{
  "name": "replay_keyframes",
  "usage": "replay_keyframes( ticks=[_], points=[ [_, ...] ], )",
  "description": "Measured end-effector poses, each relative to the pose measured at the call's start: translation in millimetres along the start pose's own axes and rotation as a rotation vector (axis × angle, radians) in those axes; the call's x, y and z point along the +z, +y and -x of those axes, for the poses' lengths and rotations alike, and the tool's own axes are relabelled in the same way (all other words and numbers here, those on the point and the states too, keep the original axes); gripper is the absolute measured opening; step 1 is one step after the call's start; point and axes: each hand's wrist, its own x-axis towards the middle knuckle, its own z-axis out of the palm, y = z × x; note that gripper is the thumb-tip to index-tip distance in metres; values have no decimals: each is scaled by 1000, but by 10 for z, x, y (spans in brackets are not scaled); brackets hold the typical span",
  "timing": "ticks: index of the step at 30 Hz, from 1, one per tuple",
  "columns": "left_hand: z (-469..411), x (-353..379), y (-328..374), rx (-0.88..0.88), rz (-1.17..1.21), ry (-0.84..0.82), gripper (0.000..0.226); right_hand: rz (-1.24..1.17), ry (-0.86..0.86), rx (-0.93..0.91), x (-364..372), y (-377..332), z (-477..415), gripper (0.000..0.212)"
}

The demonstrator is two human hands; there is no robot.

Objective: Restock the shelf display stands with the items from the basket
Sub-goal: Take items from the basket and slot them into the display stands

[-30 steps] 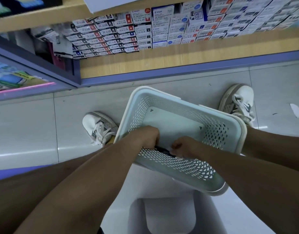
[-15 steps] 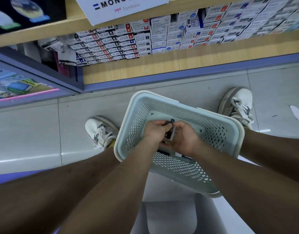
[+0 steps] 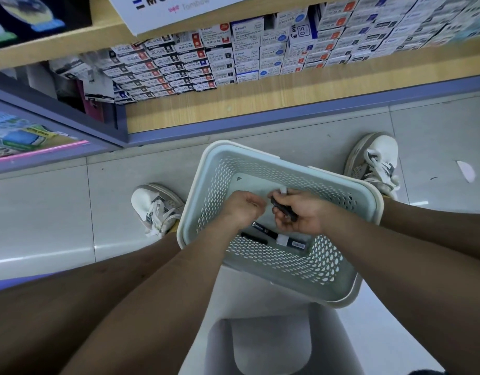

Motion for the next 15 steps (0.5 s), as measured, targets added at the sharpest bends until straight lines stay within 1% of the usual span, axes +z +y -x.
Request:
replay_keyframes(
  ticks=[2, 4, 6, 8, 10, 12, 14, 15],
  points=[
    [-45, 35, -33, 81, -352, -6, 16, 84, 31, 8, -62, -20, 28, 9],
    [-87, 79, -61, 170, -640, -28, 26, 178, 39, 40, -133, -15, 51, 11],
    [-146, 137, -80, 265, -875, -64, 33, 234, 39, 54, -185, 5, 65, 13],
    [-185, 183, -92, 322, -1054, -103, 30, 231, 51, 40, -207, 24, 69, 22],
    [-203, 241, -61, 358, -1183, -129, 29, 193, 78, 9, -206, 29, 69, 22],
    [-204, 264, -24, 407, -1242, -129, 26, 149, 108, -12, -206, 31, 67, 16],
    [-249, 240, -14, 369, -1185, -94, 19, 151, 145, -30, -212, 50, 48, 16],
    [-258, 207, -7, 345, -1087, -44, 17, 161, 167, -45, -213, 66, 35, 18]
  ],
)
